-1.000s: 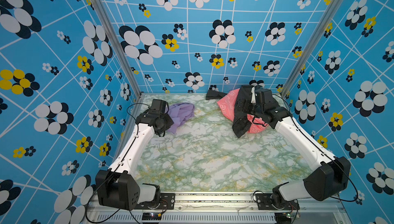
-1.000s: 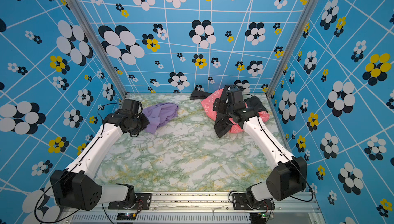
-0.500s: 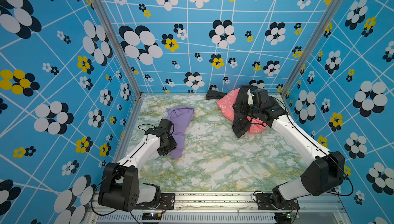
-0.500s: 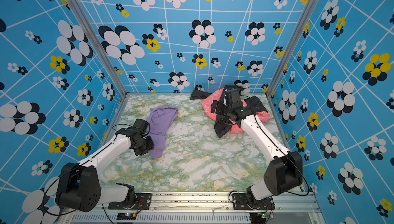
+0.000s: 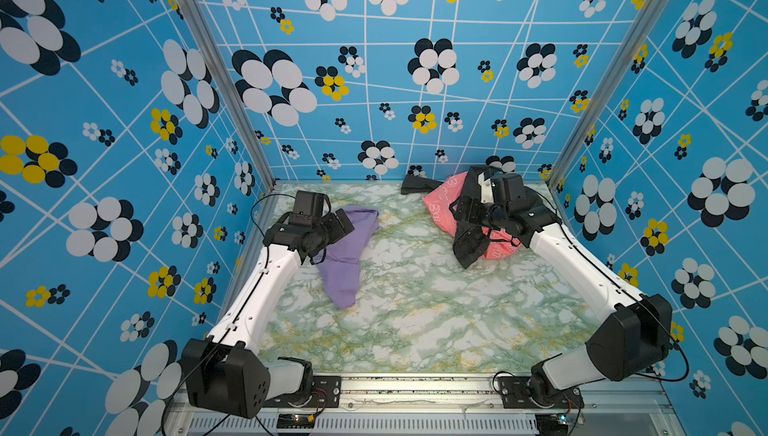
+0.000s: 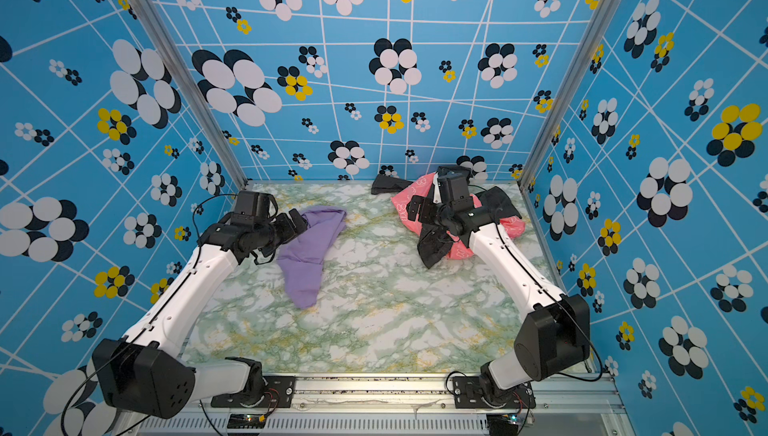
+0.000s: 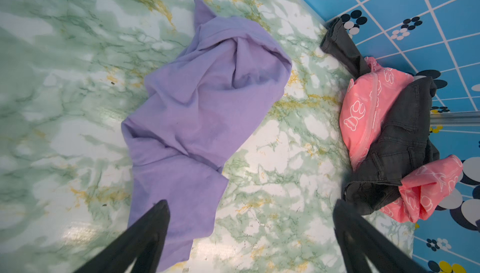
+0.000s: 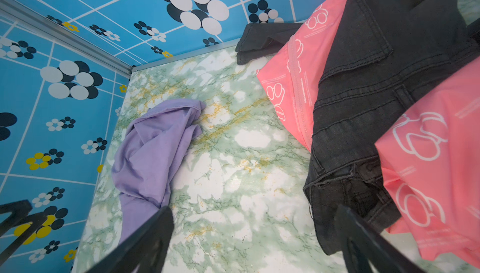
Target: Pick out a specific cloth from the pile
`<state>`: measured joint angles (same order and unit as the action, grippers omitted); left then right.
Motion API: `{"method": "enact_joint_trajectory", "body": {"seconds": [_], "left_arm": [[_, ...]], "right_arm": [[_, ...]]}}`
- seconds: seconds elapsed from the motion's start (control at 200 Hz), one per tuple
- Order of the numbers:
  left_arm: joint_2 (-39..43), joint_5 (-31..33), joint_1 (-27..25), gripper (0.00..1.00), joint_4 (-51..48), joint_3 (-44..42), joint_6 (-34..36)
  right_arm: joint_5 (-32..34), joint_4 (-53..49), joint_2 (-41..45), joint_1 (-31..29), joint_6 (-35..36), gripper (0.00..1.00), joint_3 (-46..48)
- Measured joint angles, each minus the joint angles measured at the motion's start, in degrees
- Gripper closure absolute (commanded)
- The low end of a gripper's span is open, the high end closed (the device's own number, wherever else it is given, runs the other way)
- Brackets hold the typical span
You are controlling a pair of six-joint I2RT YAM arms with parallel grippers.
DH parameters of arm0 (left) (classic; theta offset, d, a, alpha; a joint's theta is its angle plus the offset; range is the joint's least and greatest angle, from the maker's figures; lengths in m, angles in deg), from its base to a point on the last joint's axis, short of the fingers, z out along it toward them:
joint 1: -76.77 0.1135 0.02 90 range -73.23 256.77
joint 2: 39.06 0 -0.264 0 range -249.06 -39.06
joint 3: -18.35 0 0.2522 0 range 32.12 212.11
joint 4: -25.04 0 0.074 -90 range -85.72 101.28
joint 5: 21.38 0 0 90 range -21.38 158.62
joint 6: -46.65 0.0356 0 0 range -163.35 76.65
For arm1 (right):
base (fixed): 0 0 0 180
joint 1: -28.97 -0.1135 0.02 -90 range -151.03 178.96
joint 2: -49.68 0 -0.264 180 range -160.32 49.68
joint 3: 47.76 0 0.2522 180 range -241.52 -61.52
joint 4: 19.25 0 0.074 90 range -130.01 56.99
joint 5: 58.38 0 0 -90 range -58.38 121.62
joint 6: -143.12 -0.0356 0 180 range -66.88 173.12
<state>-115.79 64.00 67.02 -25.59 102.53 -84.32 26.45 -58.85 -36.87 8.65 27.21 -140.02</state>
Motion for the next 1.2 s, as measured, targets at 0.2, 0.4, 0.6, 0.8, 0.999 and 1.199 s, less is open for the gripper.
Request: {"method": "enact_joint_trajectory", "body": {"seconds": [0.2,0.4,0.6,0.8,0.999,1.199], "left_arm": [[-10.9,-1.3,0.1,0.01,6.1,3.9,-0.6],[-18.5,-1.6,0.9,0.01,10.7,4.9,-1.3],[-27.3,-1.7,2.2,0.01,13.4,6.4,-2.8],[-36.2,-3.2,2.3,0.01,14.2,8.3,-4.1],[-38.0,-4.0,2.9,0.01,14.2,10.0,-4.0],[-36.3,-4.0,3.3,0.01,13.5,10.0,-3.5]], "right_arm": [[-0.1,0.2,0.0,0.0,0.0,0.01,-0.1],[-0.1,0.2,1.2,0.0,0.6,0.01,-0.1],[0.4,0.1,2.4,0.0,1.7,0.01,-0.1],[0.6,-0.2,2.4,0.0,1.7,0.01,-0.1],[1.0,-0.6,2.4,0.2,2.2,0.01,-0.1],[1.6,-0.7,2.4,0.7,2.8,0.01,0.3]]}}
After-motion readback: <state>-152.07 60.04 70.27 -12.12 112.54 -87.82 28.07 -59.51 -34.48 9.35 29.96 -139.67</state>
